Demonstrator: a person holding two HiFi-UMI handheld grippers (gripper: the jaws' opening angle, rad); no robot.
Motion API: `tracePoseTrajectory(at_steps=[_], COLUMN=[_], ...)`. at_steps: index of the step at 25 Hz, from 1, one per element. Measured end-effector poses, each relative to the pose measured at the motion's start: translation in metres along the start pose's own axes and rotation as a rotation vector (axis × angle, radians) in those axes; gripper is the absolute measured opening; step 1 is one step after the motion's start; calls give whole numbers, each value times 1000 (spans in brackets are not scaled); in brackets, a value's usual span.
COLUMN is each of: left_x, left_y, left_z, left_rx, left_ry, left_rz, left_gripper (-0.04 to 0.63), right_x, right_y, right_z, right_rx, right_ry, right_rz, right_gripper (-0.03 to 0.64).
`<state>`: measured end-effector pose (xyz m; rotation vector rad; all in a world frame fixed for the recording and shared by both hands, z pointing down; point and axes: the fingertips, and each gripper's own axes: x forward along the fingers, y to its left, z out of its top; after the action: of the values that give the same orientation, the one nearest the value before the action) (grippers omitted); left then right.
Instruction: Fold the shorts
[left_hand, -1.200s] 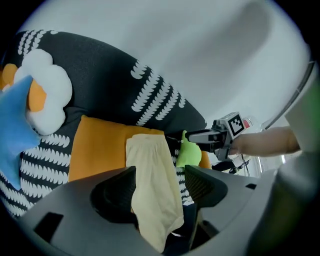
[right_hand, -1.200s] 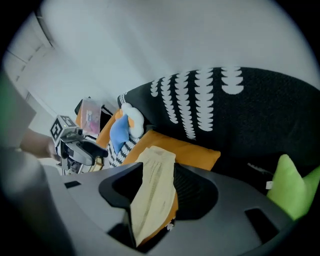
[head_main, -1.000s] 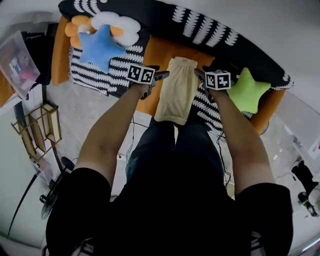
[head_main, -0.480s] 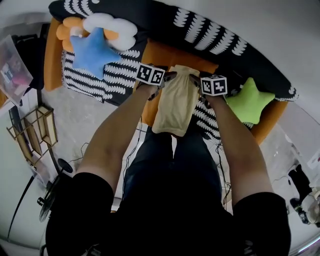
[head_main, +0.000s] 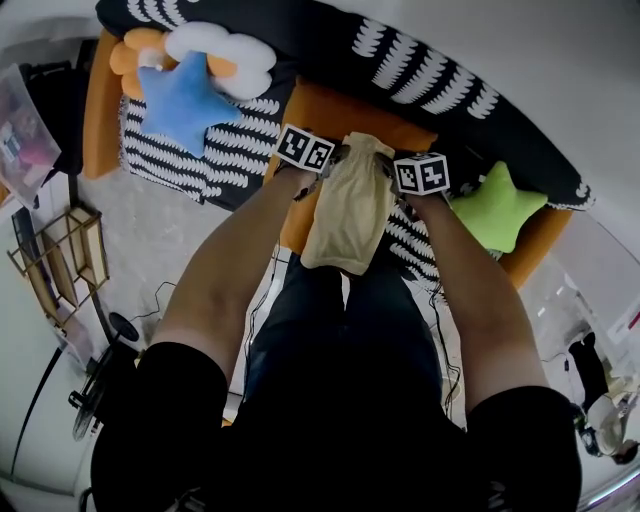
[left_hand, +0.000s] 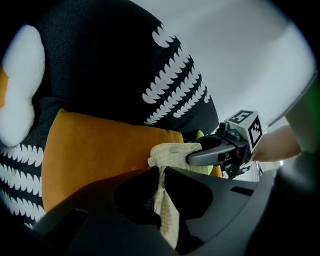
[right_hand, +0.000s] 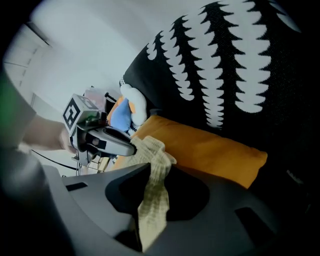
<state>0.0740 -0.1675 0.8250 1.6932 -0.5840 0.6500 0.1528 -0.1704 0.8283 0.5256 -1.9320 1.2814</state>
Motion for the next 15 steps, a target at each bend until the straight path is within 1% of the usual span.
tracePoseTrajectory(at_steps=[4, 7, 9, 12, 15], left_x=[-8, -18, -28, -47, -67], left_y=[-1, -2, 0, 2, -4], left_z=[11, 29, 46, 77, 100], left_rx=[36, 66, 94, 161, 238], left_ry=[-11, -49, -88, -159, -216], left_rz=[-1, 5, 14, 37, 47], left_gripper=[40, 38, 38, 38, 38], right_x=[-2, -6, -12, -24, -37], right_y=[4, 5, 7, 8, 18], right_z=[8, 25, 44, 78, 106], right_rx=[-3, -28, -42, -96, -180], right_ry=[-13, -47, -80, -141, -200], right_rz=[18, 22, 25, 10, 12], right_gripper=[64, 60, 60, 60, 60])
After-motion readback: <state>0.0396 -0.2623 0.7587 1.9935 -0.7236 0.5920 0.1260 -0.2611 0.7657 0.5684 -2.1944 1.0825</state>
